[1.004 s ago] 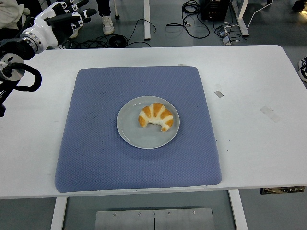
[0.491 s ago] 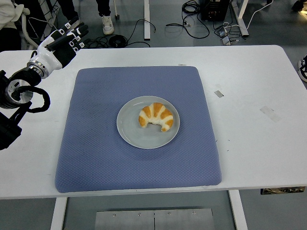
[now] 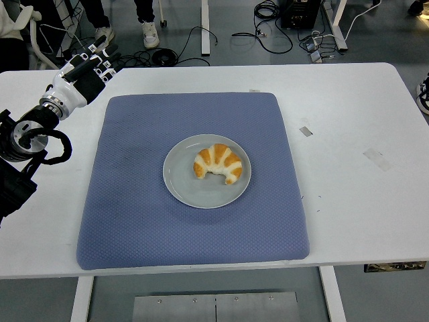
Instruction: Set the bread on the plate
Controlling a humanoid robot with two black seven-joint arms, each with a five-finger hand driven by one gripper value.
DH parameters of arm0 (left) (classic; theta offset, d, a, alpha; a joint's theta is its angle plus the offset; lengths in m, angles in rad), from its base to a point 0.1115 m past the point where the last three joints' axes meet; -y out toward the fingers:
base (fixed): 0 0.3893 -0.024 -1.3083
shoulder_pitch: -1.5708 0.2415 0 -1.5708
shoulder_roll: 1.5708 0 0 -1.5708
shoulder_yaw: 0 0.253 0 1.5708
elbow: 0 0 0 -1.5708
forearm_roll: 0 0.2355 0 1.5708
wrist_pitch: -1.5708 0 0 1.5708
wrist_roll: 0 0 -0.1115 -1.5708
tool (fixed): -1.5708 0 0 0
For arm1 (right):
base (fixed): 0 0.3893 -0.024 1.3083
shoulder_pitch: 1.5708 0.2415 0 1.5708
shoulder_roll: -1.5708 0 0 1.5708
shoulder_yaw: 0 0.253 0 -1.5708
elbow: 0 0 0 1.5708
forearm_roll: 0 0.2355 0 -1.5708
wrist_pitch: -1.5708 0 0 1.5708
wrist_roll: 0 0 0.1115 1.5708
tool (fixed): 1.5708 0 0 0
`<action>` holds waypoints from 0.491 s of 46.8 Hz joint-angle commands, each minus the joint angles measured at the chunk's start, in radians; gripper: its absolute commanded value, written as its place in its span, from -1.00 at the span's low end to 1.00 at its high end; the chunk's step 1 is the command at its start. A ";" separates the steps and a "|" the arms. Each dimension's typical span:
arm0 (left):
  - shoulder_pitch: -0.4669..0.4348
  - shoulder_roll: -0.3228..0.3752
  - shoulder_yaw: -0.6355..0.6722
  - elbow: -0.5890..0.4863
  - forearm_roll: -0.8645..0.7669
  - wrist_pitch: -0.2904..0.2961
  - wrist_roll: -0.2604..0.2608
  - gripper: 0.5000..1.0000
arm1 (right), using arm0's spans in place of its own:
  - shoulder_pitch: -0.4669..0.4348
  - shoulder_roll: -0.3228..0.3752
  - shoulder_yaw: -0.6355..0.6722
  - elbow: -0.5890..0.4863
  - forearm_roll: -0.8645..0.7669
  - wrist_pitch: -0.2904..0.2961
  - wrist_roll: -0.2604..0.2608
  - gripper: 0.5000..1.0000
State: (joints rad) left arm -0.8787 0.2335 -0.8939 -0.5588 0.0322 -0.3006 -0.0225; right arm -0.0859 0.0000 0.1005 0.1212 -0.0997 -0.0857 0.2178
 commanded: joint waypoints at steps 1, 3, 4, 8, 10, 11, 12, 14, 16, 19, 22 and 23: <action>0.000 -0.006 0.001 0.000 0.002 0.000 -0.005 0.92 | 0.000 0.000 0.001 0.000 0.000 0.000 0.000 1.00; 0.000 -0.008 0.003 0.000 0.002 0.001 -0.005 0.92 | 0.000 0.000 0.001 0.000 0.000 0.000 0.000 1.00; 0.000 -0.010 0.003 0.000 0.002 0.001 -0.007 0.92 | 0.000 0.000 0.001 0.000 0.000 0.000 0.000 1.00; 0.000 -0.011 0.007 0.000 0.002 0.001 -0.008 0.92 | 0.000 0.000 0.001 0.000 0.000 0.000 0.000 1.00; 0.000 -0.011 0.007 0.000 0.002 0.001 -0.007 0.92 | 0.000 0.000 0.001 0.000 0.000 0.000 0.000 1.00; 0.000 -0.011 0.007 0.000 0.002 0.001 -0.008 0.92 | 0.000 0.000 0.001 0.000 0.000 -0.002 0.000 1.00; 0.000 -0.011 0.009 0.000 0.002 0.001 -0.007 0.92 | 0.000 0.000 0.001 0.000 0.000 0.000 0.000 1.00; 0.000 -0.011 0.009 0.000 0.002 0.001 -0.007 0.92 | 0.000 0.000 0.001 0.000 0.000 0.000 0.000 1.00; 0.000 -0.011 0.009 0.000 0.002 0.001 -0.007 0.92 | 0.000 0.000 0.001 0.000 0.000 0.000 0.000 1.00; 0.000 -0.011 0.010 0.000 0.003 0.001 -0.007 0.92 | 0.000 0.000 0.001 0.000 0.000 0.000 0.000 1.00; 0.000 -0.011 0.012 0.000 0.003 0.003 -0.007 0.92 | 0.000 0.000 0.001 -0.002 0.000 0.000 0.000 1.00; 0.000 -0.011 0.012 0.000 0.003 0.001 -0.007 0.92 | 0.000 0.000 0.001 0.000 0.000 0.000 0.000 1.00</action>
State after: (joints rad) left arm -0.8790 0.2224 -0.8826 -0.5583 0.0351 -0.2980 -0.0295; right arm -0.0859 0.0000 0.1013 0.1210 -0.0997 -0.0863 0.2178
